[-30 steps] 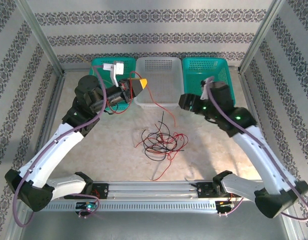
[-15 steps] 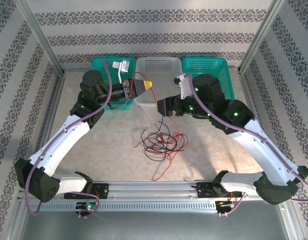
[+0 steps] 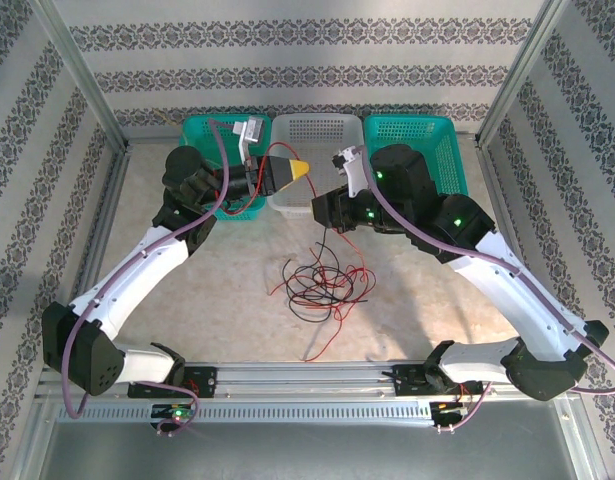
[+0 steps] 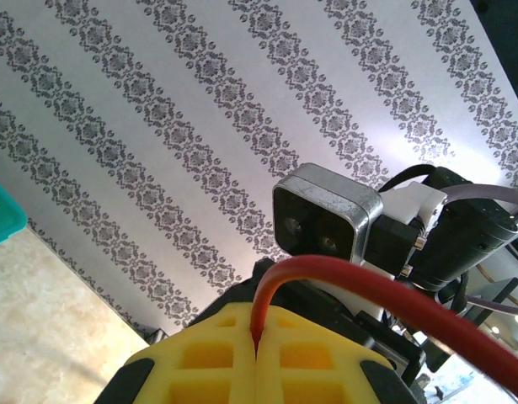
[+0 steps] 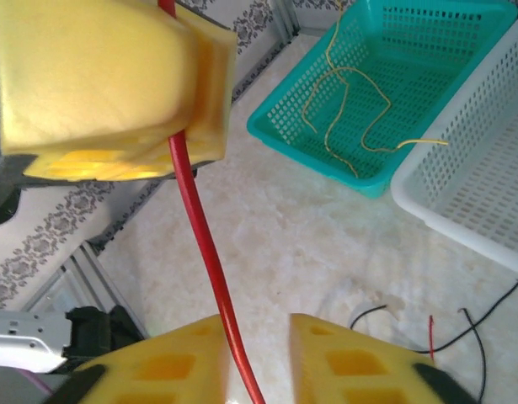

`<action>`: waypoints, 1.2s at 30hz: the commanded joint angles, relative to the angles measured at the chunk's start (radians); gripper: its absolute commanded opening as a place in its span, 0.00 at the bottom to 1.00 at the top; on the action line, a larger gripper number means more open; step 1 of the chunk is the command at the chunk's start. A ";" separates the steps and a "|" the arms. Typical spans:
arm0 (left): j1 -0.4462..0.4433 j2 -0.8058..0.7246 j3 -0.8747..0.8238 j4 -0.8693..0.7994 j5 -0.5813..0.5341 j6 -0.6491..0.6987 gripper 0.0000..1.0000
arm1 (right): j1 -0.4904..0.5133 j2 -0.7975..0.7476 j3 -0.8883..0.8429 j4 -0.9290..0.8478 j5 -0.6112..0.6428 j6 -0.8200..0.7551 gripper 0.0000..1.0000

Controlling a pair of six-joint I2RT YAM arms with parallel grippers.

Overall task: Untangle the cables
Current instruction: Untie the cable from multiple cables, then place the cable in the container.

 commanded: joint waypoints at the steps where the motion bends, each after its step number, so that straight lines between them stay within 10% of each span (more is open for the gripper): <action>1: 0.005 0.004 0.009 0.090 0.022 -0.028 0.00 | 0.003 0.006 0.023 0.028 -0.012 -0.005 0.15; 7: 0.006 0.023 0.019 0.095 0.026 -0.028 0.00 | -0.012 0.030 0.026 0.044 -0.022 -0.005 0.00; 12: 0.030 -0.033 0.018 -0.155 -0.071 0.166 0.48 | -0.076 0.007 0.007 0.077 -0.007 0.018 0.00; 18: 0.039 -0.169 -0.013 -0.731 -0.632 0.524 1.00 | -0.259 0.007 0.018 0.024 0.105 0.070 0.00; 27: 0.042 -0.274 -0.106 -0.863 -0.844 0.564 0.99 | -0.659 0.240 0.163 -0.081 0.106 0.223 0.00; 36: 0.047 -0.316 -0.114 -0.898 -0.834 0.615 0.96 | -0.788 0.663 0.539 -0.214 0.174 0.203 0.00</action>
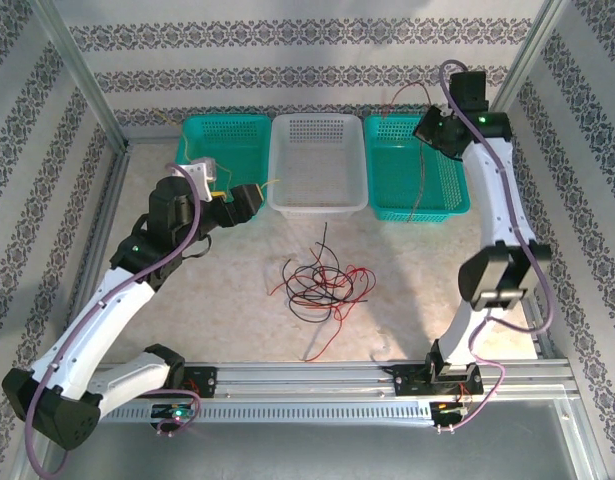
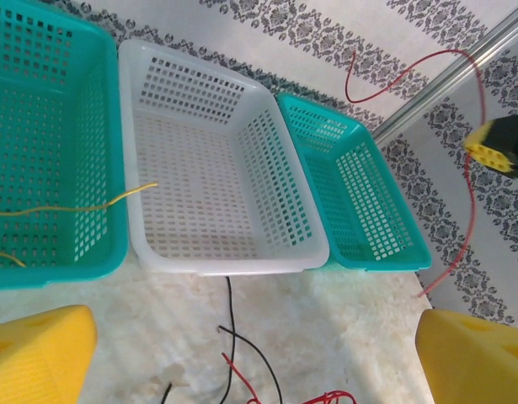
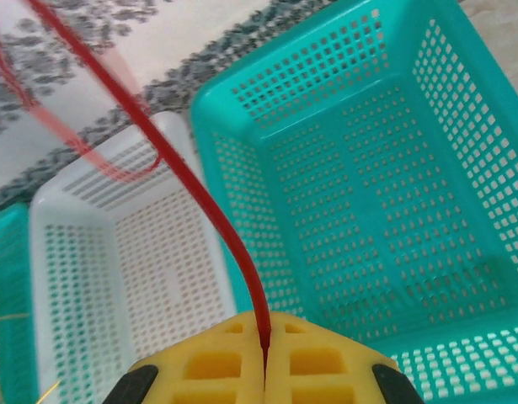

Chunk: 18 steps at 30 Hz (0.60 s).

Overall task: Untangle the cables
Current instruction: Place the cable in the container.

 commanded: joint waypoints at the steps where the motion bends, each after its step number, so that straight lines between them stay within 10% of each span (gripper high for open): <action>1: 0.012 -0.003 0.013 -0.039 -0.001 0.039 0.95 | -0.024 0.115 0.153 -0.096 0.051 0.009 0.00; 8: 0.010 -0.044 -0.012 -0.061 0.035 0.012 0.94 | -0.031 0.322 0.404 -0.250 0.108 -0.013 0.50; 18: 0.003 -0.081 -0.048 -0.144 0.150 -0.032 0.78 | 0.099 -0.042 -0.077 -0.090 0.076 -0.030 0.49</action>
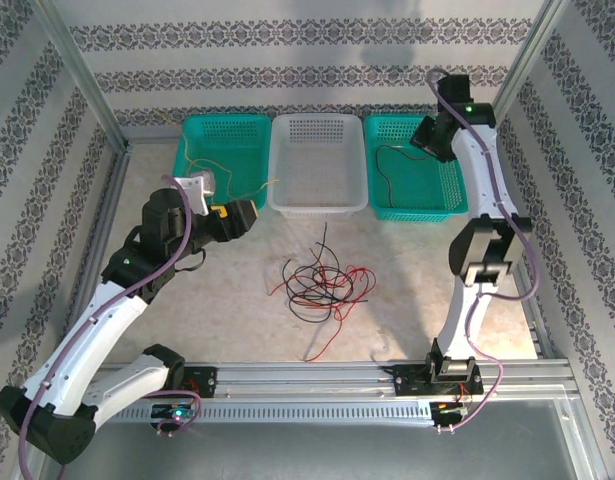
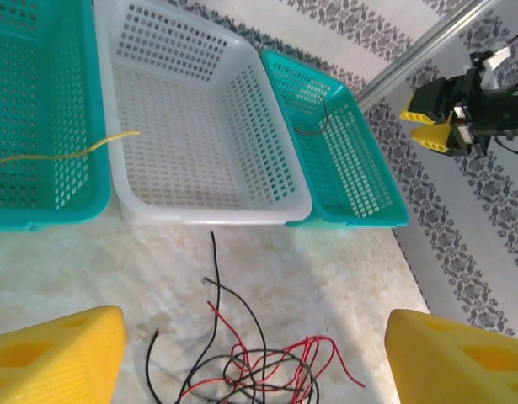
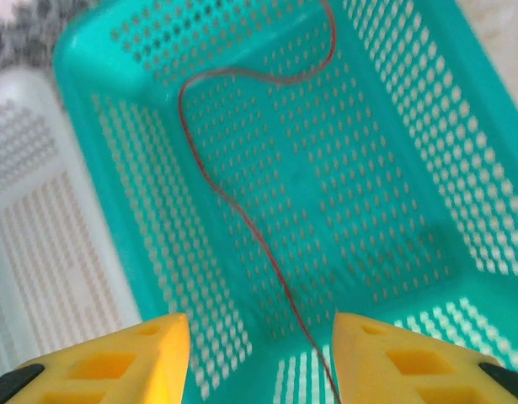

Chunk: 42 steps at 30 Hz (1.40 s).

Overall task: Untangle the cables
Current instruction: Place the cable in the container, then untie the cable from multiple cables.

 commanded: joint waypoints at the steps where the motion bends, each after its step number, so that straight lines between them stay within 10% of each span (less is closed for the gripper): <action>1: 0.000 0.004 -0.004 -0.066 0.058 -0.002 0.77 | 0.114 -0.211 -0.205 0.075 -0.011 -0.024 0.49; 10: -0.031 0.083 -0.065 0.017 0.119 -0.064 0.67 | 0.474 -0.640 -0.987 0.257 -0.017 0.103 0.53; 16: -0.068 0.164 -0.040 0.077 0.146 -0.077 0.63 | 0.563 -0.683 -1.213 0.361 -0.071 0.246 0.48; 30: -0.113 0.248 0.020 0.103 0.166 -0.058 0.64 | 0.571 -0.678 -1.096 0.301 -0.028 0.160 0.00; 42: -0.280 0.298 0.022 0.328 0.119 0.016 0.78 | 0.743 -0.836 -0.723 0.235 -0.013 -0.001 0.00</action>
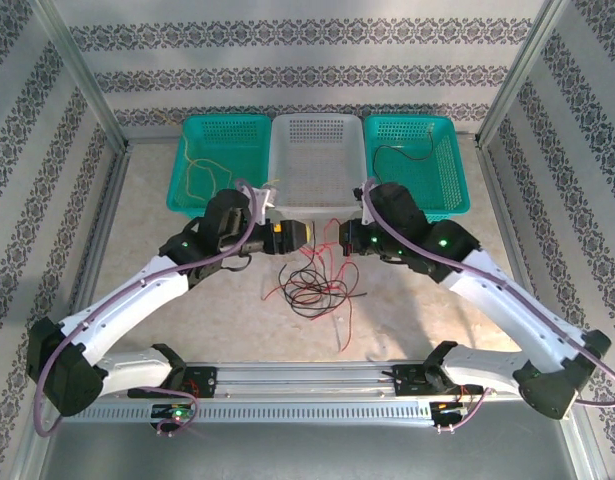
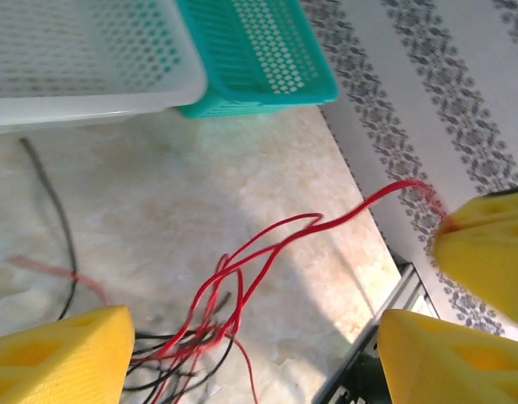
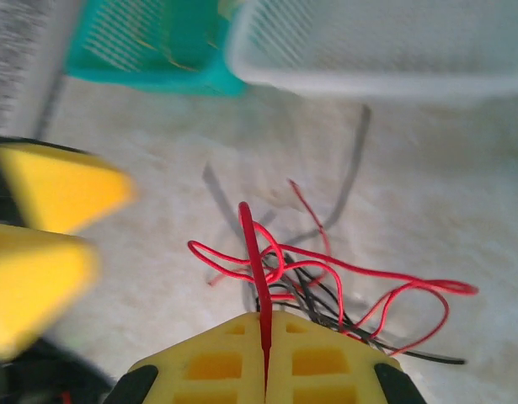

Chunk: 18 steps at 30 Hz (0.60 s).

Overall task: Untangle the cables
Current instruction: Untie the cable from multiple cables.

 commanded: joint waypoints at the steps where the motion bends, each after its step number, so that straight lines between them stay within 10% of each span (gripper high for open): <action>1: -0.045 0.041 0.043 0.140 -0.028 0.058 0.78 | 0.035 -0.015 0.104 -0.030 0.019 -0.061 0.00; 10: -0.063 0.049 0.111 0.234 -0.042 0.124 0.76 | 0.089 0.010 0.342 -0.043 0.060 -0.129 0.00; 18: -0.043 -0.062 0.192 -0.032 -0.036 0.260 0.81 | 0.088 0.006 0.452 -0.071 0.093 -0.170 0.00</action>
